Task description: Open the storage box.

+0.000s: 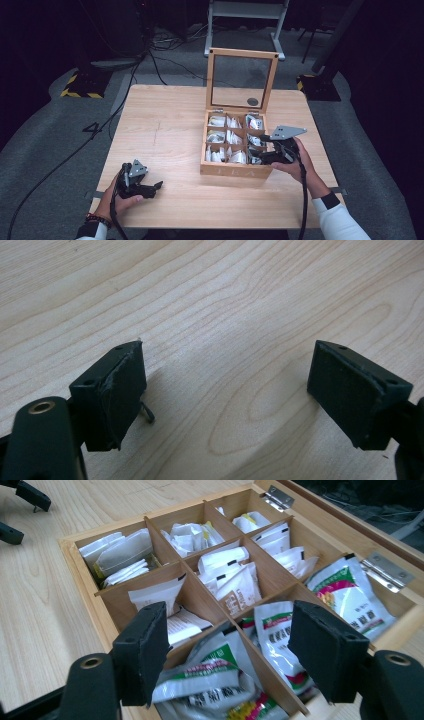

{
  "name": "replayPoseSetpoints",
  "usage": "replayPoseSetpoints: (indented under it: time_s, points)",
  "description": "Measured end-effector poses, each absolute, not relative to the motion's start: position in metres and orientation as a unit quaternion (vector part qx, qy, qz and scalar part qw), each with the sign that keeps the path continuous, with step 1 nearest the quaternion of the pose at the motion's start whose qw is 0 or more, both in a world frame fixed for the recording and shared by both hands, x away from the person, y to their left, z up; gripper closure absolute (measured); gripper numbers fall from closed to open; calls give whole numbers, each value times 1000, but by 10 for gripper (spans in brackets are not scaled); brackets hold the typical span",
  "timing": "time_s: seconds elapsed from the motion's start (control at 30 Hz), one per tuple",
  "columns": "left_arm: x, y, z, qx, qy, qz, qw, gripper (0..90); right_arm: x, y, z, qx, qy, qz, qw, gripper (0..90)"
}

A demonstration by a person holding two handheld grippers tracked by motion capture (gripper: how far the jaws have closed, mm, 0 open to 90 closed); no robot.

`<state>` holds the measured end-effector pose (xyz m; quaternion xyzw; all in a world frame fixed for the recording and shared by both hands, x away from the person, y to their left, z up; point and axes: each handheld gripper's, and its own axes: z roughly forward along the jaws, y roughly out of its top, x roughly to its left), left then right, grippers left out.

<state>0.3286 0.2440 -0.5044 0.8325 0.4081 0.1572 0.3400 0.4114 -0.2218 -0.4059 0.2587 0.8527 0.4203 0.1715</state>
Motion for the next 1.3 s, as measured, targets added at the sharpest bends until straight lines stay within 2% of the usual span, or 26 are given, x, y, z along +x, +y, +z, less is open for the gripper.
replayPoseSetpoints:
  time_s: [0.63, 0.97, 1.3]
  points:
    - [329, 244, -504, 833, 408, 156, 340, 161, 417, -171, -420, 234, 877, 399, 130, 469]
    - [329, 244, -504, 833, 408, 156, 340, 161, 423, -151, -429, 251, 882, 381, 119, 443]
    - [329, 244, -504, 834, 406, 156, 340, 161, 422, -149, -428, 266, 875, 391, 108, 419]
